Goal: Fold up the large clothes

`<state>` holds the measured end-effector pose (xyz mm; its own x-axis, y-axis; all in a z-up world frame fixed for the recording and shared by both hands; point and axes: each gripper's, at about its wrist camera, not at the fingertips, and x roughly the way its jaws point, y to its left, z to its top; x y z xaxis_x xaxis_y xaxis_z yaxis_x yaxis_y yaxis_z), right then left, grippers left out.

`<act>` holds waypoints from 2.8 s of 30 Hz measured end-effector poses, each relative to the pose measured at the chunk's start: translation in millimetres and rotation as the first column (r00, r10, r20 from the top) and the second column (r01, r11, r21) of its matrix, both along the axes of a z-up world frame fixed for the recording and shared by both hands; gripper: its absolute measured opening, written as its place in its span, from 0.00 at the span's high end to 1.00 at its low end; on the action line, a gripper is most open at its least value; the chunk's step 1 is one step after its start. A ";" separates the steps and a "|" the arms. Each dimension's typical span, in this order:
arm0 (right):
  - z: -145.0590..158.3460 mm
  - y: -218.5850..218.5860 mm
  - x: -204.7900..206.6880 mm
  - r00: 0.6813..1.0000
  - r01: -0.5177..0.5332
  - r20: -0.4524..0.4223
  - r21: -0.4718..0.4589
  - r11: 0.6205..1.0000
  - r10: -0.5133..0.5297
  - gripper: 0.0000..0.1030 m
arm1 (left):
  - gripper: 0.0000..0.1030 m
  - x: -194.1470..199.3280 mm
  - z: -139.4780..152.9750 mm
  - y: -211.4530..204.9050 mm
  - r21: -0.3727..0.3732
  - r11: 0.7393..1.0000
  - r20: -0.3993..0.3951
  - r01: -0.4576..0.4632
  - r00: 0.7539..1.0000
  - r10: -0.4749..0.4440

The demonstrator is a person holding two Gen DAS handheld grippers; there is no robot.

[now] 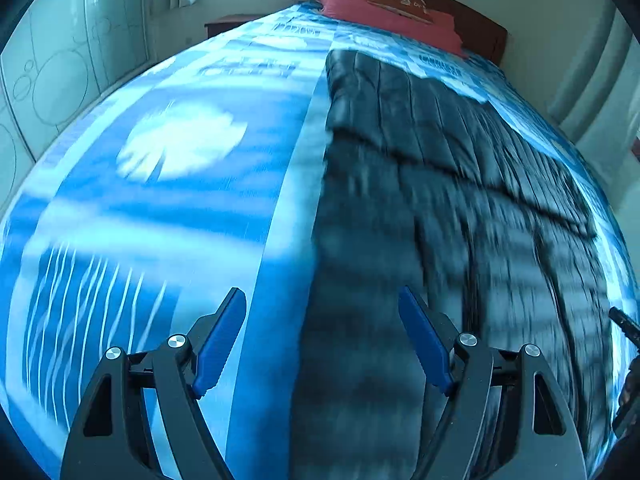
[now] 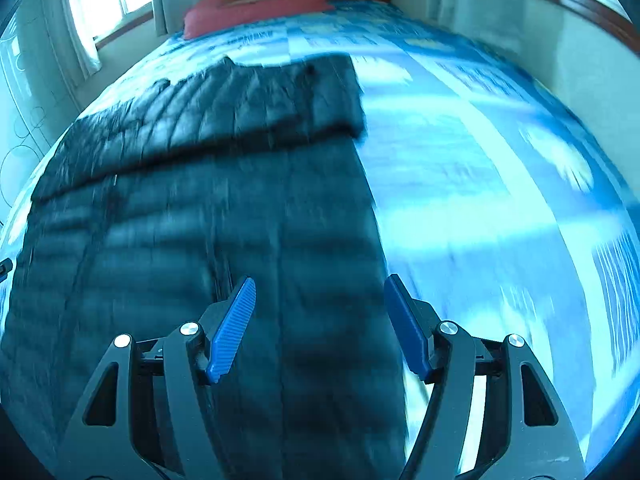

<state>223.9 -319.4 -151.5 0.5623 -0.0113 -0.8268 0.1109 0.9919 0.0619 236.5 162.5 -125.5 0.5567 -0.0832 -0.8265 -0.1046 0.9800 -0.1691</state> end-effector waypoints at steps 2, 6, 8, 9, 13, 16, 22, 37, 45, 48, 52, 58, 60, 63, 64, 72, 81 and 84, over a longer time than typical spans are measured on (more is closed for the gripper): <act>-5.3 -4.9 -29.1 1.000 0.017 -0.017 0.006 1.000 -0.017 0.36 | 0.25 -23.2 -3.3 3.5 -0.031 0.999 -0.014 -0.007 1.000 0.007; -12.4 -11.7 -69.7 0.998 0.038 -0.041 0.046 0.998 -0.036 0.36 | 0.25 -63.6 -10.4 12.3 -0.114 0.993 -0.049 -0.031 0.998 0.026; -14.8 -11.3 -88.2 0.998 0.037 -0.052 0.060 0.998 -0.034 0.36 | 0.25 -77.4 -12.0 13.3 -0.131 0.991 -0.058 -0.035 0.998 0.028; -15.8 -10.4 -96.7 0.998 0.034 -0.054 0.064 0.997 -0.031 0.36 | 0.25 -86.7 -12.8 12.1 -0.140 0.990 -0.061 -0.033 0.998 0.025; -16.8 -11.8 -127.2 0.998 0.039 -0.054 0.122 0.992 -0.032 0.36 | 0.25 -116.9 -12.7 8.6 -0.178 0.984 -0.056 -0.019 0.998 0.010; -19.9 -12.3 -140.9 0.998 0.033 -0.064 0.198 0.980 -0.020 0.36 | 0.25 -135.0 -13.5 7.4 -0.205 0.979 -0.053 -0.003 0.999 -0.008; -18.2 -5.7 -163.3 0.999 0.002 -0.052 0.247 0.969 0.011 0.43 | 0.26 -157.1 -14.6 -0.4 -0.284 0.957 -0.044 0.060 0.996 -0.076; -12.4 -6.5 -169.3 1.000 -0.014 -0.005 0.344 0.939 0.017 0.87 | 0.50 -167.7 -17.8 -10.5 -0.363 0.928 -0.021 0.091 0.994 -0.106; -8.3 -9.0 -174.1 1.000 -0.016 0.021 0.361 0.933 0.009 0.88 | 0.77 -173.6 -16.8 -4.3 -0.380 0.922 -0.010 0.071 0.997 -0.080; -2.9 -10.8 -178.4 0.999 -0.020 0.040 0.374 0.927 0.006 0.89 | 0.85 -178.5 -11.7 -2.0 -0.410 0.910 0.009 0.065 0.998 -0.068; 7.9 -14.3 -185.5 0.998 -0.030 0.065 0.403 0.915 0.004 0.89 | 0.87 -186.0 3.5 -3.0 -0.418 0.906 0.048 0.072 0.997 -0.057; 31.1 -19.8 -207.2 0.994 -0.054 0.106 0.466 0.883 0.005 0.90 | 0.88 -207.8 35.1 2.2 -0.458 0.882 0.116 0.107 0.991 -0.060; 38.7 -22.8 -218.1 0.993 -0.059 0.116 0.494 0.868 0.001 0.90 | 0.88 -217.3 44.1 2.2 -0.468 0.876 0.130 0.120 0.989 -0.066; 48.7 -27.4 -231.5 0.992 -0.064 0.130 0.527 0.847 -0.005 0.90 | 0.88 -232.6 60.1 0.8 -0.459 0.877 0.147 0.141 0.986 -0.081; 51.6 -27.8 -236.7 0.991 -0.065 0.132 0.537 0.841 -0.008 0.90 | 0.88 -236.9 65.1 1.2 -0.460 0.876 0.153 0.147 0.984 -0.085; 73.9 -37.7 -278.3 0.989 -0.065 0.147 0.624 0.778 -0.035 0.90 | 0.89 -276.9 92.0 7.4 -0.480 0.864 0.157 0.151 0.984 -0.085; 88.3 -42.6 -237.2 0.975 -0.138 0.220 0.675 0.725 -0.020 0.90 | 0.89 -248.4 110.8 13.3 -0.477 0.859 0.203 0.188 0.974 -0.100; 99.5 -42.2 -203.5 0.968 -0.178 0.249 0.693 0.698 -0.001 0.90 | 0.89 -214.3 121.8 9.2 -0.470 0.854 0.226 0.223 0.966 -0.128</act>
